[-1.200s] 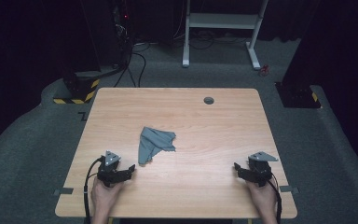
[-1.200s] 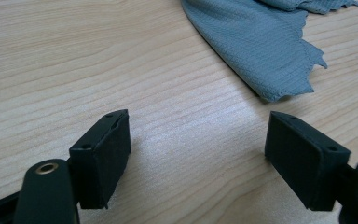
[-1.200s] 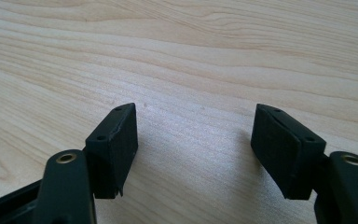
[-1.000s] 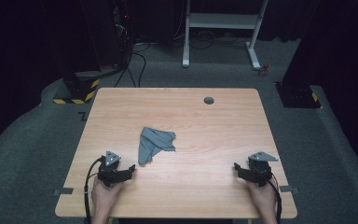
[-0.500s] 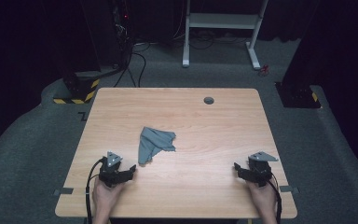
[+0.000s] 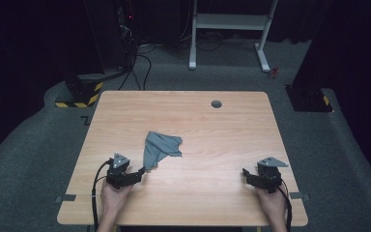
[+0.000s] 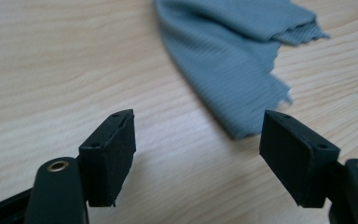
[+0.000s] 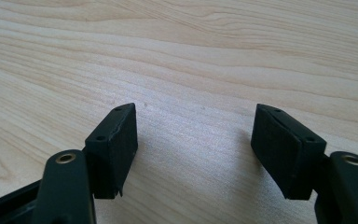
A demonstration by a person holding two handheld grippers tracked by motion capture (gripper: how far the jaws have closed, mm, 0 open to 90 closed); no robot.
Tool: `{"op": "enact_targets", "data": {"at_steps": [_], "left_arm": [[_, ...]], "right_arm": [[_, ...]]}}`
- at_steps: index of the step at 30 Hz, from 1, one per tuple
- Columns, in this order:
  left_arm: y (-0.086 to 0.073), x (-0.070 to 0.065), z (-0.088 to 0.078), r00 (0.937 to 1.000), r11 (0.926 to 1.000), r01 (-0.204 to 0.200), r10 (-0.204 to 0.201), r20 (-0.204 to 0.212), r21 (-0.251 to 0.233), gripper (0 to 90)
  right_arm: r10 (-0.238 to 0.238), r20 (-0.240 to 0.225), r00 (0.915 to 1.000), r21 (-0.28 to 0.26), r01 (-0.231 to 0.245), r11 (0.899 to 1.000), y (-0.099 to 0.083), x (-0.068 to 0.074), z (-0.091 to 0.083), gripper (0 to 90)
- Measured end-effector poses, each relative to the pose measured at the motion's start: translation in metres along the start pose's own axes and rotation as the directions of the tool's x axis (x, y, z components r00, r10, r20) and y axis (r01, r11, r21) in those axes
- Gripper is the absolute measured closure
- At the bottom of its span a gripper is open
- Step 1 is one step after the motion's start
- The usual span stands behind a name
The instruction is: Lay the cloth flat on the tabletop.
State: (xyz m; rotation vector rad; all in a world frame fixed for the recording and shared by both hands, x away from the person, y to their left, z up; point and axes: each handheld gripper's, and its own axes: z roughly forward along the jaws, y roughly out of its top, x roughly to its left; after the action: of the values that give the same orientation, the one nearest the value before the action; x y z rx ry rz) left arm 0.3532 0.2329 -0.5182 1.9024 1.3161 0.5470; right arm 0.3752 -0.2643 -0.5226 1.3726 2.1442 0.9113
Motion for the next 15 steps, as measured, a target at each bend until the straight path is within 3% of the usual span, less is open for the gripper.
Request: {"op": "enact_targets", "data": {"at_steps": [4,7,15], "left_arm": [[0.012,-0.005,0.004,0.9998,1.0,-0.004,0.004,0.021,-0.006,27.2],[0.022,-0.007,0.008,0.9996,0.9997,-0.025,0.025,0.015,0.004,27.1],[0.047,-0.008,0.027,0.9996,0.9996,-0.025,0.025,0.016,0.014,27.4]], "right_arm": [[0.0,0.0,1.0,0.0,0.0,1.0,0.0,0.0,0.0,31.6],[0.0,0.0,1.0,0.0,0.0,1.0,0.0,0.0,0.0,31.5],[-0.001,-0.001,1.0,0.0,0.001,1.0,0.0,0.0,0.0,31.4]]}}
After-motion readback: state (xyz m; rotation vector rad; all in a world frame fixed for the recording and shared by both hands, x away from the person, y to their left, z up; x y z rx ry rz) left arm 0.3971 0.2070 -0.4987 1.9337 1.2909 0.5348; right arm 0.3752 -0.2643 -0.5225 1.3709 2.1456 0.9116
